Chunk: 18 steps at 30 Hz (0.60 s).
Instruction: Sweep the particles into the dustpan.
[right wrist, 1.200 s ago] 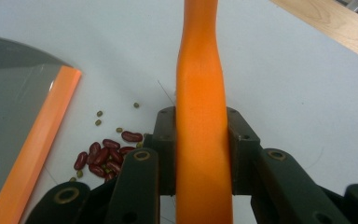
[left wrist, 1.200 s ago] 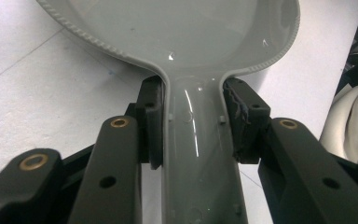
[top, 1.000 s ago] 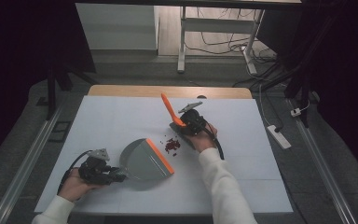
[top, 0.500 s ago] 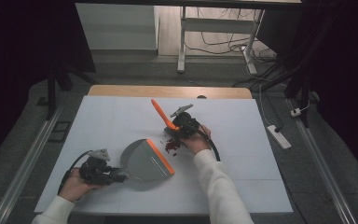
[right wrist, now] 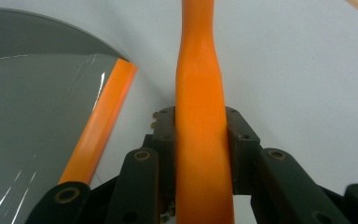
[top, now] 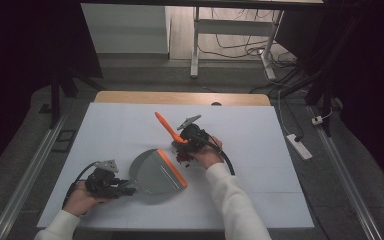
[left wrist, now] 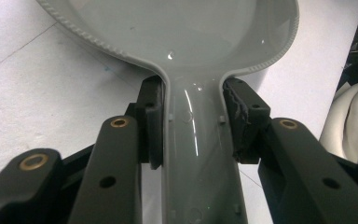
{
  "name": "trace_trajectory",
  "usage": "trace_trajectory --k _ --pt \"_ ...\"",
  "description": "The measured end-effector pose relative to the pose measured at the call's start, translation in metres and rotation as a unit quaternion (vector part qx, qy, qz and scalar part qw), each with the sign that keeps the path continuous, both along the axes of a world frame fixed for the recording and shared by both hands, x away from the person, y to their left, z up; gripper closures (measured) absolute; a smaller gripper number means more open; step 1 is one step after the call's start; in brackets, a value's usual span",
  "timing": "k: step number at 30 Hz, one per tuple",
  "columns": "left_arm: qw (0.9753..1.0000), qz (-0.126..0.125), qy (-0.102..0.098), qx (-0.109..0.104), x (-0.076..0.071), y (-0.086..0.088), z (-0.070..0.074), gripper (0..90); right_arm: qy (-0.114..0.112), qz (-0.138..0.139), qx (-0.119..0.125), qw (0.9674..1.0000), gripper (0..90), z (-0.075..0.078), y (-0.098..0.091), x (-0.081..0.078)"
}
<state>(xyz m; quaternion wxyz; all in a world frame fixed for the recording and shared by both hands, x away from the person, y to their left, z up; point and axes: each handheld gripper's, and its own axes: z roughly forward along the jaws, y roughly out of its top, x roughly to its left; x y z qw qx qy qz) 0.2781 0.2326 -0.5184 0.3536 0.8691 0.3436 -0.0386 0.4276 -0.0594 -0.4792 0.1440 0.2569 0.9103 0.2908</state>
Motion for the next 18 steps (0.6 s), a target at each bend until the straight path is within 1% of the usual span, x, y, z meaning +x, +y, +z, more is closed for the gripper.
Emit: trace_trajectory --k 6,8,13,18 --pt "1.0000 0.000 0.000 0.001 0.000 -0.001 0.000 61.5 0.005 0.011 0.002 0.9999 70.2 0.001 0.003 -0.006" --pt "1.0000 0.000 -0.001 0.002 0.000 -0.001 -0.001 61.4 0.007 0.016 0.010 0.9998 70.2 0.000 0.006 -0.010" --pt "1.0000 0.001 -0.001 0.001 0.000 -0.001 -0.001 61.5 0.000 0.034 0.005 0.9994 70.2 -0.001 0.013 -0.021" --pt "1.0000 0.001 -0.002 0.000 -0.001 -0.001 -0.001 61.4 0.000 0.038 0.014 0.9992 70.2 -0.002 0.018 -0.028"
